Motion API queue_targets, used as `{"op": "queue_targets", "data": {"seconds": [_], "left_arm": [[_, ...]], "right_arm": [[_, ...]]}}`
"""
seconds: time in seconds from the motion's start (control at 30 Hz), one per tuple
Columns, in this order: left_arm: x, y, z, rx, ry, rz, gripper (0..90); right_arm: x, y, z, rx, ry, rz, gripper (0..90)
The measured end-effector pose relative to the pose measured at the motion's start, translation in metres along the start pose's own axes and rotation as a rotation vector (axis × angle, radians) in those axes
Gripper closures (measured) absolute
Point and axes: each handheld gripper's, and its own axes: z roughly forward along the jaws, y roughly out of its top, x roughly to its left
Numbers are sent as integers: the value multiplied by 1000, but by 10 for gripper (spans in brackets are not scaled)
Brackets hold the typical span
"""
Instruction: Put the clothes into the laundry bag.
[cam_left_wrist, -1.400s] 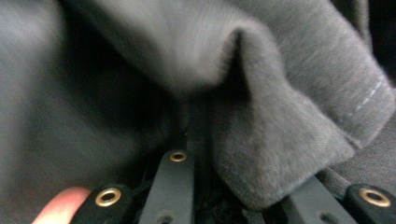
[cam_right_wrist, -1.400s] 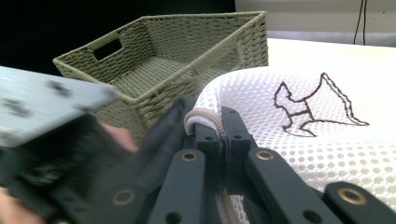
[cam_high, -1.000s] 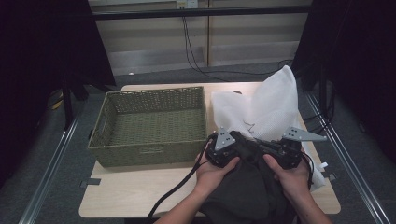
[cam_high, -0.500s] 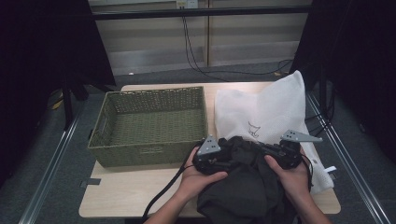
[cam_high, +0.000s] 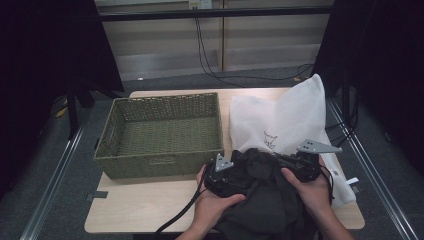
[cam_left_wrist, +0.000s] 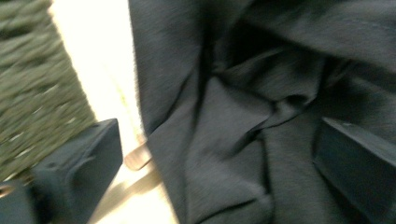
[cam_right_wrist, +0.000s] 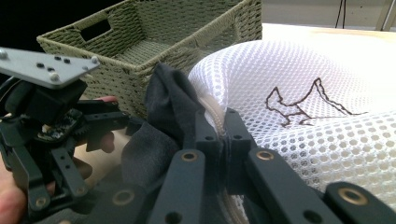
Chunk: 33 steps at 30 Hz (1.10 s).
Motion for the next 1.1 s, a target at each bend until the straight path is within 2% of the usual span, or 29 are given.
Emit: {"op": "queue_targets", "data": {"seconds": [0.03,0.07,0.13,0.17,0.2,0.27,0.3,0.33,0.37,0.4,0.43,0.5,0.53,0.6,0.7,0.77,0.8,0.83,0.87,0.9,0.93,0.97,1.0,1.07,1.1], "left_arm": [[1,-2,-1,-6,13,-27,0],[4,-4,-1,-11,4,-56,0],[11,-7,4,30,-104,-86,38],[13,-7,6,45,-135,-86,68],[12,-6,5,38,-146,-70,128],[9,-4,3,22,-159,-24,337],[6,-3,1,6,-149,-3,611],[5,-2,-2,-8,-146,27,611],[3,0,-4,-18,-153,48,713],[1,2,-5,-30,-171,65,767],[-2,4,-6,-43,-205,83,781],[-9,9,-8,-74,-256,145,792],[-13,12,-10,-91,-271,171,793],[-20,17,-12,-129,-308,199,793],[-22,24,-9,-139,-334,241,792],[-19,28,-5,-128,-329,227,793],[-17,30,-2,-115,-307,202,793],[-14,31,1,-104,-291,159,794],[-10,32,4,-86,-256,132,795],[-2,31,11,-71,-206,62,798],[-2,31,11,-71,-206,62,799],[1,30,14,-61,-181,38,800],[3,29,17,-56,-139,21,801],[7,25,16,-90,-146,-40,801],[5,24,13,-124,-161,-35,801]], "right_arm": [[0,0,0,-1,1,1,882],[-1,0,0,-2,4,1,882],[-2,-1,-1,-1,4,2,882],[-2,-1,0,-1,11,4,882],[-2,-1,0,1,10,5,882],[-1,-2,1,3,11,1,882],[-1,-1,0,3,11,3,883],[-1,-1,0,3,11,3,883],[-1,-1,0,1,14,-1,883],[0,0,1,-1,16,2,883],[0,0,1,-1,16,8,883],[1,0,3,-2,23,12,883],[1,0,4,-4,28,12,882],[3,0,5,-2,27,6,882],[3,1,4,-21,38,18,883],[6,2,2,-26,52,30,884],[6,2,2,-26,52,30,884],[7,1,1,-22,57,22,883],[9,1,1,-19,65,18,883],[13,1,-1,-5,81,16,883],[13,1,-1,-5,81,16,883],[15,-1,-4,0,90,12,883],[15,-2,-7,3,97,18,883],[14,-6,-13,0,108,23,883],[12,-7,-17,-5,102,20,883]]}}
